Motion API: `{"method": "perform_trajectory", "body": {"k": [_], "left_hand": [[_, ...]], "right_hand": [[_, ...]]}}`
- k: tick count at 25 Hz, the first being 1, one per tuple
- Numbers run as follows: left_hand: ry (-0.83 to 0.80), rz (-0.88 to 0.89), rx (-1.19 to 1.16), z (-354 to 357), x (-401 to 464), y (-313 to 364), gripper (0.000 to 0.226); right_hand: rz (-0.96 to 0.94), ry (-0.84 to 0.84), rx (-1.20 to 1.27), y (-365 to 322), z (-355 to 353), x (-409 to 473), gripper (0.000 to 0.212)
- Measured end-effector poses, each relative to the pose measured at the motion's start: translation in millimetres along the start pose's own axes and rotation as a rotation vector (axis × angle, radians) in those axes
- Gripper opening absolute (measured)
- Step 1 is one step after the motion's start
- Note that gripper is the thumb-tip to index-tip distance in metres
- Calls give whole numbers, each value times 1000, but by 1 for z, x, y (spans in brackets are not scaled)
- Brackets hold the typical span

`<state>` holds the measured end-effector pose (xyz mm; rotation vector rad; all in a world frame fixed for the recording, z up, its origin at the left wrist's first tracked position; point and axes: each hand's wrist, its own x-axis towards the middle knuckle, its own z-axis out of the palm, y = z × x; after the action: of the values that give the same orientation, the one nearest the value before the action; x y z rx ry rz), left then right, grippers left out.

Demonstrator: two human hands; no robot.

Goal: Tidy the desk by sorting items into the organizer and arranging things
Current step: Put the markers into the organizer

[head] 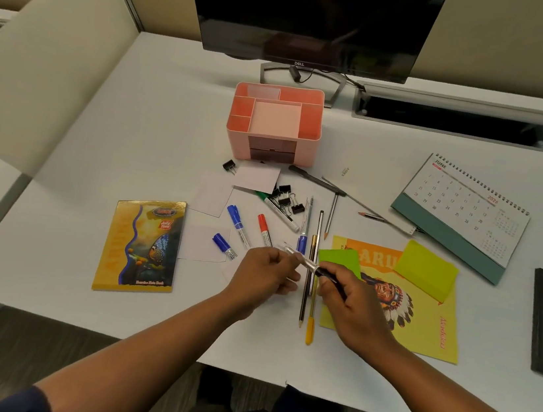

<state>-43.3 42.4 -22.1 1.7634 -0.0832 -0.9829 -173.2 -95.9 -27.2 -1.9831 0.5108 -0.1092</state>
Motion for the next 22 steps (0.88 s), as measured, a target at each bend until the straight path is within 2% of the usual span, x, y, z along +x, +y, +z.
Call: {"method": "perform_trajectory", "body": {"k": [4,8,12,14,17,19,22], "left_hand": [[228,202,419,-18,23,6,16],[413,490,727,-51,67,46,38],[450,562,1048,-74,122,99,55],[436,579,1151,-86,145,117,57],[423,648,1243,-95,161,131,38],[430,691,1230,-95,164,134,20],[421,672,1142,-89,164,135,20]], "right_hand": [[41,96,60,3,-7,6,32],[172,145,105,17,-11,6,31],[188,173,154,21,-17,10,31],[200,191,162,20,-21,11,31],[215,209,178,20,-26,8,31],[231,218,198,23,-29,7,31],[245,239,207,26,-33,7,28]]}}
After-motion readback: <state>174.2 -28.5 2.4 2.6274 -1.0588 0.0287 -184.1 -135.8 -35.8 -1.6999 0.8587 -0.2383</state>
